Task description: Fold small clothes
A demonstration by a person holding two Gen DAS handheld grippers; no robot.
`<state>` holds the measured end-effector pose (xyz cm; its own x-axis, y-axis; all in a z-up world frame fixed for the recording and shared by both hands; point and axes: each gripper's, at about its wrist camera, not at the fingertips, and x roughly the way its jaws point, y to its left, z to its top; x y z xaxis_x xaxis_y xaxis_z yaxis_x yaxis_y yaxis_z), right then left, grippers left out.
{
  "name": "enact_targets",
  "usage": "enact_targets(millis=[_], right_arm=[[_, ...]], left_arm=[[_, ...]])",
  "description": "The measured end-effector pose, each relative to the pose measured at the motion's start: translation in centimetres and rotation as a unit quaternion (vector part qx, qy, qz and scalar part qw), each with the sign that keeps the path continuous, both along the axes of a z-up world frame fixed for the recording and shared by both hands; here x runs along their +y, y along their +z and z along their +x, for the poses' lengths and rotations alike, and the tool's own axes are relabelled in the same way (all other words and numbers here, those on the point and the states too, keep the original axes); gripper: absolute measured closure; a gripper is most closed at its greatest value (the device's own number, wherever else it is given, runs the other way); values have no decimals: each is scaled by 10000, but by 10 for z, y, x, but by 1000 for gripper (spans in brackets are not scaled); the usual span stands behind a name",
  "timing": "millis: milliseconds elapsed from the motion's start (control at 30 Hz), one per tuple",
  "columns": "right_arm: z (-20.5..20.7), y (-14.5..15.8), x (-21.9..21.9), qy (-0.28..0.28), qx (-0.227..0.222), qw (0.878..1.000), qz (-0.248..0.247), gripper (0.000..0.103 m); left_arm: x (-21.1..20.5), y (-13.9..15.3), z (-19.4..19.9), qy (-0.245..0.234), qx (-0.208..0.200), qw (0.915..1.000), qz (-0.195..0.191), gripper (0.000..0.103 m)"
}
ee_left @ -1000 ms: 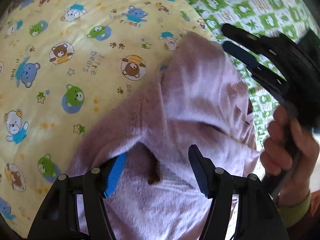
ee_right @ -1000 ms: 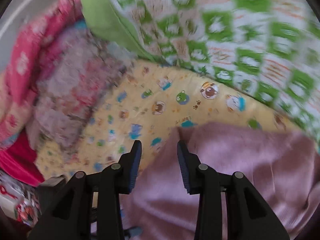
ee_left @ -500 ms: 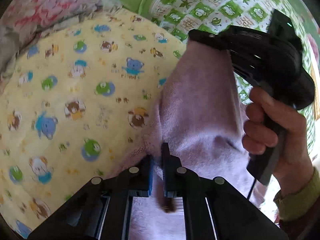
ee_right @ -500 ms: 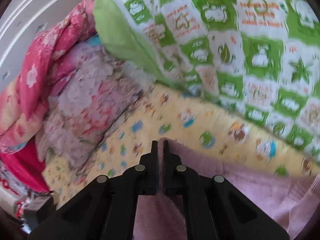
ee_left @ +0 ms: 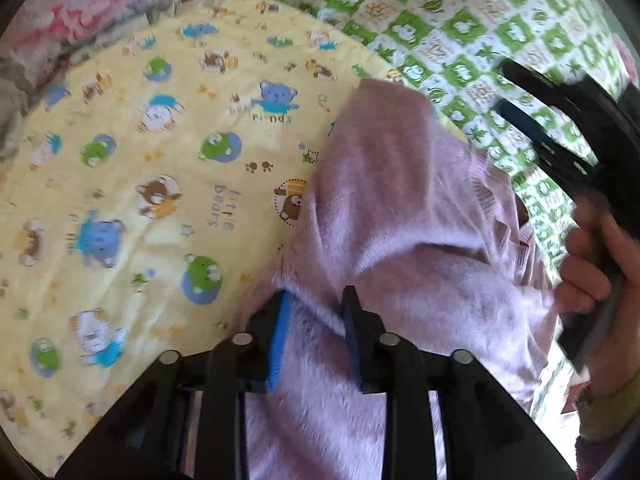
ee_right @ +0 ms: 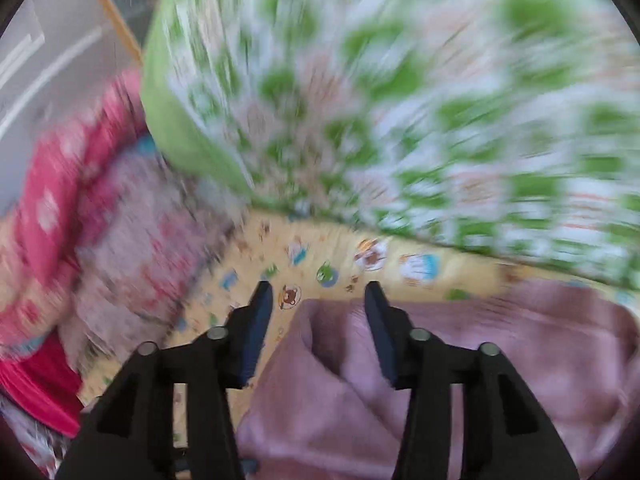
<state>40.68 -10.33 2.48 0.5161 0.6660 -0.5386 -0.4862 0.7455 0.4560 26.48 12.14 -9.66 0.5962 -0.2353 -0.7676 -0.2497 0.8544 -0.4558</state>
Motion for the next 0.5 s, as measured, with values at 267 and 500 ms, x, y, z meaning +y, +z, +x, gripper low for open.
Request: enact_targets(millis=[267,500], right_arm=[[-105,-13,-136,-1252,419,9899,-514,52],[-185,-56,-243,-2620,1131,9550,-810,52]], left_arm=[[-1,22,-43,-20,-84,9992,399,50],[4,24,-50,-133,-26,9974,708,44]])
